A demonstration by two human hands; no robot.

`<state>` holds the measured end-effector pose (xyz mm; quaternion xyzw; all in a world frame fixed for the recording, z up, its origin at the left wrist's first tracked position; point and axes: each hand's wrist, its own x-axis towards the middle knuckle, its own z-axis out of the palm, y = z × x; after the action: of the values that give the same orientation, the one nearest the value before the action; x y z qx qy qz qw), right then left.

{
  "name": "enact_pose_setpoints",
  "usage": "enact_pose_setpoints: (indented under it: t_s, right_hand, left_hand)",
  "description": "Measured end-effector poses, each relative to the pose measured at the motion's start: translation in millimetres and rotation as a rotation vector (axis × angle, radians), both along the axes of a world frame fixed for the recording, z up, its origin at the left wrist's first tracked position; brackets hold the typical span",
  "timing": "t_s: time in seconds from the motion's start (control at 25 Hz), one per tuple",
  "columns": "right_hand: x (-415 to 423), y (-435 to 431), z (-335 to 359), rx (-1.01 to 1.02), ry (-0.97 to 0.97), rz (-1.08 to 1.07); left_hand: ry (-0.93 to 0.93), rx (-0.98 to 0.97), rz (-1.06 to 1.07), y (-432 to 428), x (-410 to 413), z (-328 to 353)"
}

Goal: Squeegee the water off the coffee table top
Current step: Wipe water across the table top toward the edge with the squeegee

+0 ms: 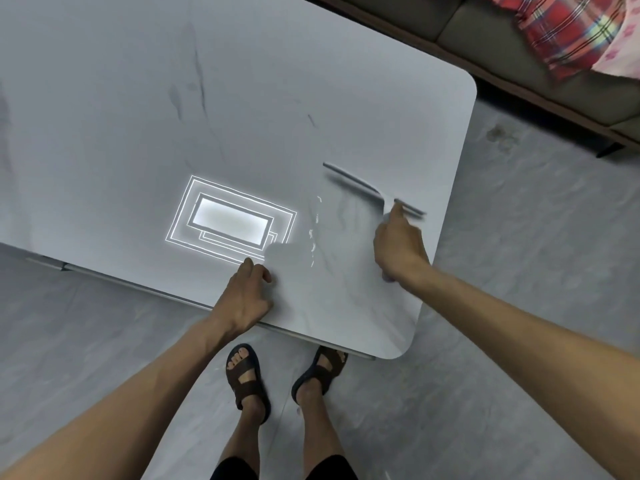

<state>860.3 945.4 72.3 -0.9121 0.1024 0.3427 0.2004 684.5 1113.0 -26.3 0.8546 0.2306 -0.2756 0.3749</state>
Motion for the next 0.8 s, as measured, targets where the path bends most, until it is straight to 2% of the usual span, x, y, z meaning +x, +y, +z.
enact_pose_setpoints:
  t_s: [0.08, 0.24, 0.44, 0.6, 0.72, 0.8]
  right_hand:
    - [21, 22, -10, 0.000, -0.005, 0.000]
    - [8, 33, -24, -0.053, -0.033, 0.219]
    - [-51, -16, -24, -0.070, 0.009, 0.499]
    - [-74, -49, -14, -0.072, 0.050, 0.558]
    - [-71, -61, -11, 0.000, -0.058, 0.554]
    - [-64, -61, -10, 0.040, -0.149, 0.637]
  left_hand:
    - [-0.013, -0.055, 0.080, 4, -2, 4]
    - [-0.046, -0.054, 0.121, 16, -10, 11]
    - [0.026, -0.148, 0.211, 19, -21, 14]
    - [0.064, -0.175, 0.245, 16, -25, 13]
    - [0.032, -0.135, 0.279, 14, -29, 13]
    - [-0.006, -0.092, 0.363, 18, -35, 13]
